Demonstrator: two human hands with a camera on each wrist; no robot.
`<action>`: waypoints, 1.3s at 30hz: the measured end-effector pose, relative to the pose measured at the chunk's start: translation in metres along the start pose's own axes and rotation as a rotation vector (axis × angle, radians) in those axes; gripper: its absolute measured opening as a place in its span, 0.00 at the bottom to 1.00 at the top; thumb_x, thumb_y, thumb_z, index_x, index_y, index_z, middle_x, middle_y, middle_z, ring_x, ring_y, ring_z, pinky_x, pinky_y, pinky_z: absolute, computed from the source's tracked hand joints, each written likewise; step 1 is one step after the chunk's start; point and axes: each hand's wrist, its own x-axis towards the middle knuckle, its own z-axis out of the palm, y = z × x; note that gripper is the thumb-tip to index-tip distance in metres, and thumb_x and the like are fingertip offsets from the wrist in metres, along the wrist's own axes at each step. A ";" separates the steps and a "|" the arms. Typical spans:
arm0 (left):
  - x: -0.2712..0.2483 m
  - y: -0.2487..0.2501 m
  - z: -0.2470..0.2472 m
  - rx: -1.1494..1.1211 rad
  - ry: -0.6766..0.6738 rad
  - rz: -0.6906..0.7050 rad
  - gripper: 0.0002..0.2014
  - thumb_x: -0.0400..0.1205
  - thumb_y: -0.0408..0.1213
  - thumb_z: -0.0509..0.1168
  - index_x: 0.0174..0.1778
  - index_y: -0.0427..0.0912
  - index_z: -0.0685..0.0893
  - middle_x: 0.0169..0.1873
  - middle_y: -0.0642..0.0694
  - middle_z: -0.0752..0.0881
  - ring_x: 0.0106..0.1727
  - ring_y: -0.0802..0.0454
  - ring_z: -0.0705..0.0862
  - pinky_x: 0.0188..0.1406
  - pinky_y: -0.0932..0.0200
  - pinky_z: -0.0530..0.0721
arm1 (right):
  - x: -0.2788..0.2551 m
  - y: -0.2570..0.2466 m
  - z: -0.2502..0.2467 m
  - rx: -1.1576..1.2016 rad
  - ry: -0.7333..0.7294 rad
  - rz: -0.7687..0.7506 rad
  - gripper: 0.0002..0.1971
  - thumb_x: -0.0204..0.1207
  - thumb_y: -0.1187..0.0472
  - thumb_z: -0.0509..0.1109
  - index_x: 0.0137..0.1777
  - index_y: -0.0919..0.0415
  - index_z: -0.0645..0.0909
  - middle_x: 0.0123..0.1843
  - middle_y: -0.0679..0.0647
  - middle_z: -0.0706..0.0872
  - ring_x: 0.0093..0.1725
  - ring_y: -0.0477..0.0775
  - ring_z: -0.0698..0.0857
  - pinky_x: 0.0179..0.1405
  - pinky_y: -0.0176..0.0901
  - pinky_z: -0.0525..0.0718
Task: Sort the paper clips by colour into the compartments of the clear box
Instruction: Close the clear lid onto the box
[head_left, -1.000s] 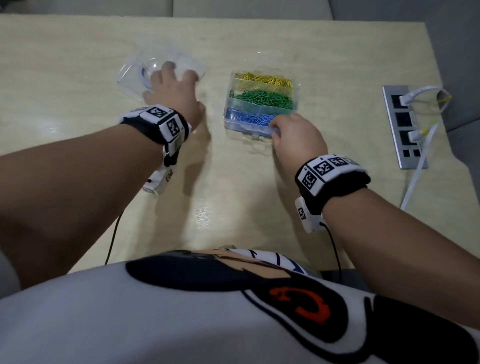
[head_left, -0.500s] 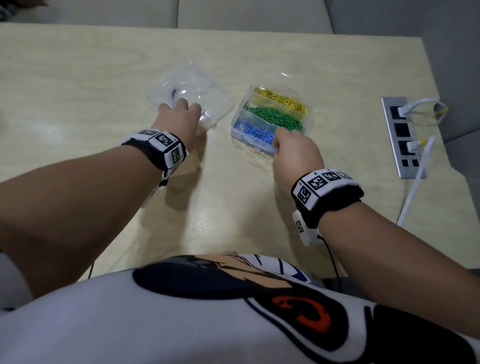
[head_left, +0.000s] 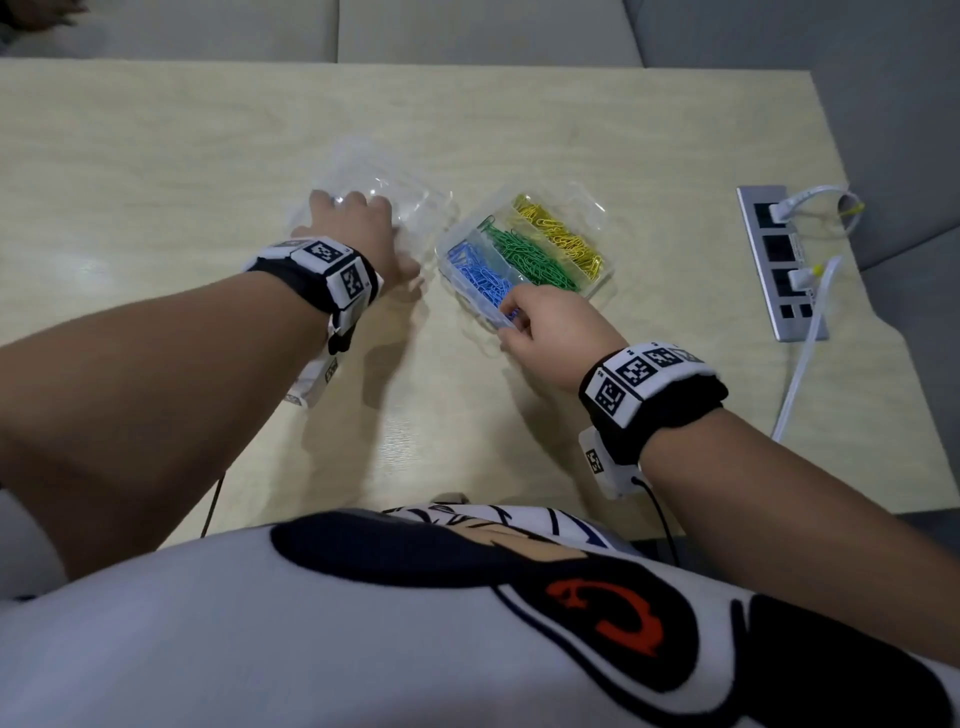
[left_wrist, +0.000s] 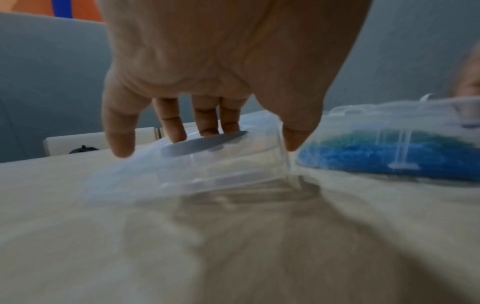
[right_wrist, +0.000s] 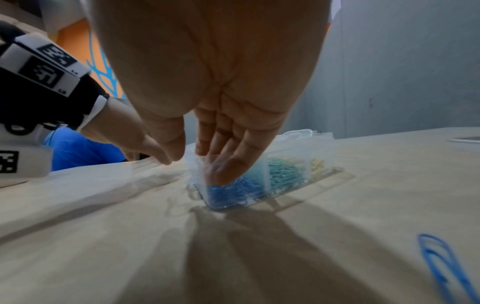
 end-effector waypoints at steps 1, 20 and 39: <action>-0.002 0.003 -0.007 -0.026 0.035 -0.011 0.30 0.74 0.58 0.67 0.65 0.41 0.73 0.60 0.40 0.78 0.66 0.36 0.70 0.56 0.36 0.76 | -0.001 0.002 0.000 -0.007 -0.003 -0.026 0.10 0.80 0.54 0.64 0.56 0.56 0.79 0.44 0.48 0.80 0.44 0.51 0.79 0.41 0.42 0.73; -0.038 0.093 -0.042 -0.383 0.075 0.326 0.19 0.86 0.51 0.55 0.60 0.40 0.81 0.54 0.39 0.85 0.55 0.41 0.81 0.45 0.57 0.72 | -0.012 0.027 -0.029 0.758 0.469 0.284 0.11 0.79 0.57 0.68 0.60 0.51 0.74 0.42 0.45 0.86 0.39 0.46 0.87 0.38 0.42 0.87; -0.023 0.061 -0.016 -0.676 -0.125 -0.147 0.16 0.81 0.31 0.55 0.65 0.40 0.75 0.37 0.40 0.91 0.37 0.45 0.91 0.47 0.46 0.90 | 0.014 0.088 -0.054 0.286 0.177 0.341 0.15 0.81 0.53 0.61 0.62 0.49 0.84 0.63 0.55 0.83 0.58 0.54 0.83 0.64 0.42 0.78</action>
